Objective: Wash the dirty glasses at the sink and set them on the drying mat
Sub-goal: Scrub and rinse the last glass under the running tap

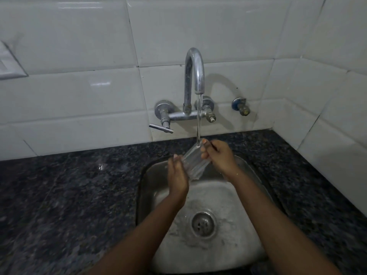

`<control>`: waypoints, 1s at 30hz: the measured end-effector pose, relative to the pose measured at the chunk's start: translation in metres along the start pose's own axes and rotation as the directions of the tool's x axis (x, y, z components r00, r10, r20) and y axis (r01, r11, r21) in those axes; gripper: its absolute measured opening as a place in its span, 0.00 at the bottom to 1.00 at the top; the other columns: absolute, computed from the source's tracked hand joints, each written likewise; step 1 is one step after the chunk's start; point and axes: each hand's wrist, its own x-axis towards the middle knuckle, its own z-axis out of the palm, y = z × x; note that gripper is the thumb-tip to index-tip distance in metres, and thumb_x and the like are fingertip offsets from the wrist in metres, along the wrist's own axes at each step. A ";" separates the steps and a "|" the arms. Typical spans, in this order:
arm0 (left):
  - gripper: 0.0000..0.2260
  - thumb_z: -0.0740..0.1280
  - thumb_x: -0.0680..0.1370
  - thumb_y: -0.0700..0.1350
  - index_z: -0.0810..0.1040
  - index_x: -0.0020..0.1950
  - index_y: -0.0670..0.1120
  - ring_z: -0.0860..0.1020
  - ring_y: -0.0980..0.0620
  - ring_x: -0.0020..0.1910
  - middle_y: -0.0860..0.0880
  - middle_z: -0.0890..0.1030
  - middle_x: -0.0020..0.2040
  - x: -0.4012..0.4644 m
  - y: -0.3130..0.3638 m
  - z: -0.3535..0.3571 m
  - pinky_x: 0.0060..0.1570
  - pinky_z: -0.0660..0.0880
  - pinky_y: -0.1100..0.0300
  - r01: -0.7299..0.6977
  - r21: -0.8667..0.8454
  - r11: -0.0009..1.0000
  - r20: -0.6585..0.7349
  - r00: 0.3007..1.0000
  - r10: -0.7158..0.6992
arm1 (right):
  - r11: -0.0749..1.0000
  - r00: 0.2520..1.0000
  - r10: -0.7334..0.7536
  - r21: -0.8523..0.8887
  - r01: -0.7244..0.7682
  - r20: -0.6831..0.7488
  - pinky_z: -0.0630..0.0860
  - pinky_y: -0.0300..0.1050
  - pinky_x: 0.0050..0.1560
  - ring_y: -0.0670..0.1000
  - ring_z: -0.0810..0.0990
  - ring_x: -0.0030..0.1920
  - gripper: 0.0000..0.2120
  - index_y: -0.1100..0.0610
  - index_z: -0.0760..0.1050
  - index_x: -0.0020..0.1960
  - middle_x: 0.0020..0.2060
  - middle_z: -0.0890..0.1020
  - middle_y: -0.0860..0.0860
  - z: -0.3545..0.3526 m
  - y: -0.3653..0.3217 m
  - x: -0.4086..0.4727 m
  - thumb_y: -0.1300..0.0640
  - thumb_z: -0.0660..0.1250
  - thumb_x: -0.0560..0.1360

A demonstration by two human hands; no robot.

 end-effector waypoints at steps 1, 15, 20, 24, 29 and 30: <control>0.16 0.52 0.82 0.47 0.74 0.62 0.41 0.76 0.45 0.57 0.41 0.78 0.58 -0.002 -0.001 -0.004 0.60 0.72 0.52 -0.188 0.097 0.977 -0.007 0.982 0.190 | 0.997 0.997 -0.049 -0.063 0.053 0.054 0.71 0.30 0.32 0.38 0.77 0.29 0.14 0.52 0.75 0.37 0.30 0.80 0.47 0.000 -0.006 0.000 0.51 0.60 0.79; 0.16 0.52 0.80 0.45 0.78 0.45 0.40 0.79 0.45 0.41 0.41 0.81 0.42 0.038 0.034 -0.017 0.47 0.75 0.53 0.490 0.020 0.871 0.484 0.758 -0.437 | 0.957 0.958 -0.286 0.054 0.285 0.024 0.73 0.29 0.36 0.38 0.78 0.32 0.10 0.57 0.77 0.42 0.33 0.79 0.48 0.002 -0.005 -0.008 0.58 0.60 0.79; 0.19 0.50 0.82 0.46 0.76 0.57 0.38 0.80 0.40 0.46 0.36 0.82 0.48 0.037 0.035 -0.019 0.52 0.75 0.46 0.545 -0.067 0.835 0.623 0.677 -0.392 | 0.934 0.996 -0.061 0.346 0.082 -0.073 0.74 0.44 0.44 0.51 0.77 0.39 0.15 0.55 0.75 0.37 0.37 0.78 0.56 0.002 0.005 0.007 0.56 0.58 0.80; 0.21 0.50 0.82 0.55 0.78 0.53 0.44 0.79 0.41 0.52 0.40 0.81 0.53 0.031 0.025 -0.006 0.60 0.72 0.42 0.455 -0.105 0.884 0.485 0.800 -0.354 | 0.797 0.983 0.182 0.581 -0.167 0.033 0.76 0.49 0.50 0.52 0.80 0.46 0.13 0.61 0.75 0.51 0.44 0.81 0.54 0.014 0.010 0.015 0.52 0.59 0.79; 0.17 0.55 0.81 0.51 0.80 0.52 0.43 0.81 0.42 0.49 0.39 0.82 0.50 0.020 0.025 -0.013 0.54 0.76 0.46 0.259 0.004 0.966 0.450 0.862 -0.233 | 0.634 0.870 0.482 0.646 -0.425 0.099 0.79 0.47 0.41 0.55 0.80 0.42 0.17 0.60 0.76 0.51 0.40 0.81 0.57 0.030 0.014 0.022 0.48 0.55 0.81; 0.15 0.58 0.81 0.49 0.79 0.55 0.40 0.81 0.40 0.50 0.37 0.82 0.51 0.020 0.028 -0.015 0.54 0.78 0.46 0.256 0.027 0.966 0.442 0.864 -0.241 | 0.596 0.830 0.540 0.633 -0.494 0.139 0.79 0.44 0.36 0.55 0.80 0.39 0.15 0.61 0.76 0.50 0.37 0.81 0.57 0.030 0.013 0.022 0.50 0.57 0.80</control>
